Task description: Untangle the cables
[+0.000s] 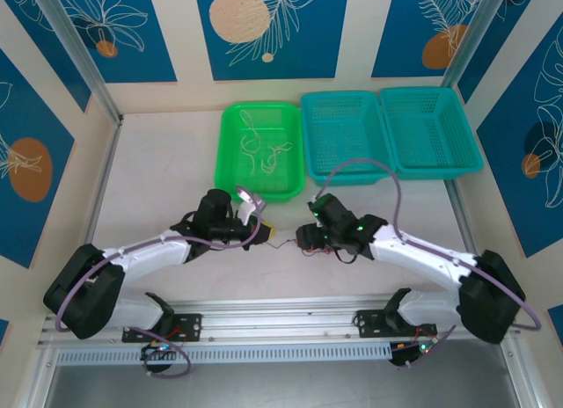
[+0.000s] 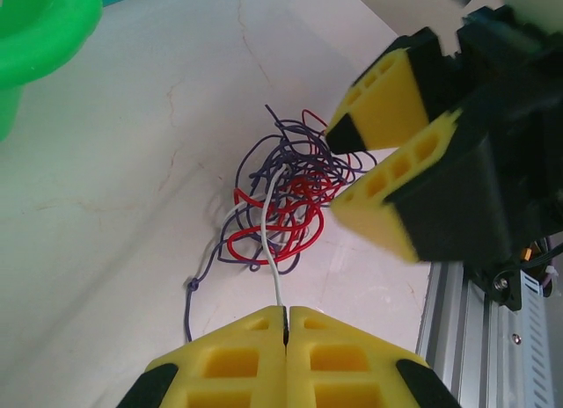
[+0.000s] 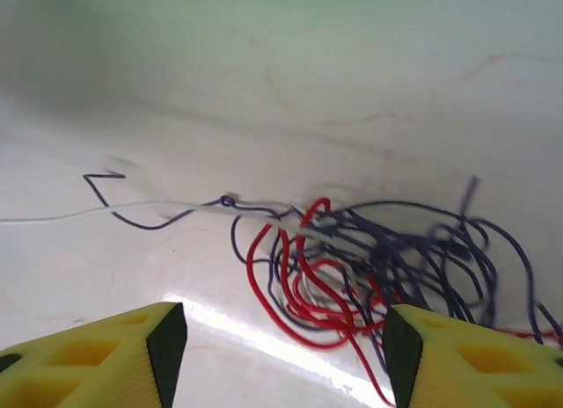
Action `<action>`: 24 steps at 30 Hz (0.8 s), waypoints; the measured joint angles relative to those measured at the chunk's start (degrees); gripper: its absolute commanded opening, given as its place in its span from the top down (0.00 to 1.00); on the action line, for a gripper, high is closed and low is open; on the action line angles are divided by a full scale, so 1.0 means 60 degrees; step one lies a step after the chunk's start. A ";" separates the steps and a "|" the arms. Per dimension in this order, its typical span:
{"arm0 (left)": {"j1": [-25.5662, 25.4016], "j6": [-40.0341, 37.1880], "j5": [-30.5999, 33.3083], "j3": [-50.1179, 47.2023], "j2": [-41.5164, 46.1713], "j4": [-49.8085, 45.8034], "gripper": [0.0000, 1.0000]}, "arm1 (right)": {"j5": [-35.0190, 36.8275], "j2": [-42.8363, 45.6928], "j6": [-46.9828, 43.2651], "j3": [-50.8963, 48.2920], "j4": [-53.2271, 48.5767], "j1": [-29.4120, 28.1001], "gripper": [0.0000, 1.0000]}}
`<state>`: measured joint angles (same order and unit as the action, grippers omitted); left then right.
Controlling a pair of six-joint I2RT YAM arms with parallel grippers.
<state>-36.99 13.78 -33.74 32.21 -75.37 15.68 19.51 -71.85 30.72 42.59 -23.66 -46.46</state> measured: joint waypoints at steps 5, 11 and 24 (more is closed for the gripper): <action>-0.0004 0.0120 0.0120 -0.0124 0.0521 -0.0036 1.00 | 0.2014 -0.2393 0.0197 0.1290 -0.0525 -0.0321 0.33; 0.0000 0.0047 0.1045 -0.0925 0.3198 -0.0335 1.00 | 0.3297 -0.3905 0.1472 0.2029 -0.1373 -0.0291 0.49; -0.0029 -0.0375 0.7093 -0.1457 0.9894 -0.4579 1.00 | 0.2677 -0.3231 0.2805 0.1260 -0.1421 0.0601 0.53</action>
<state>-37.17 11.53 8.82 23.46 -16.01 -11.79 35.57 -91.24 47.55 50.15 -32.18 -42.85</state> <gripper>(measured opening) 0.048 0.511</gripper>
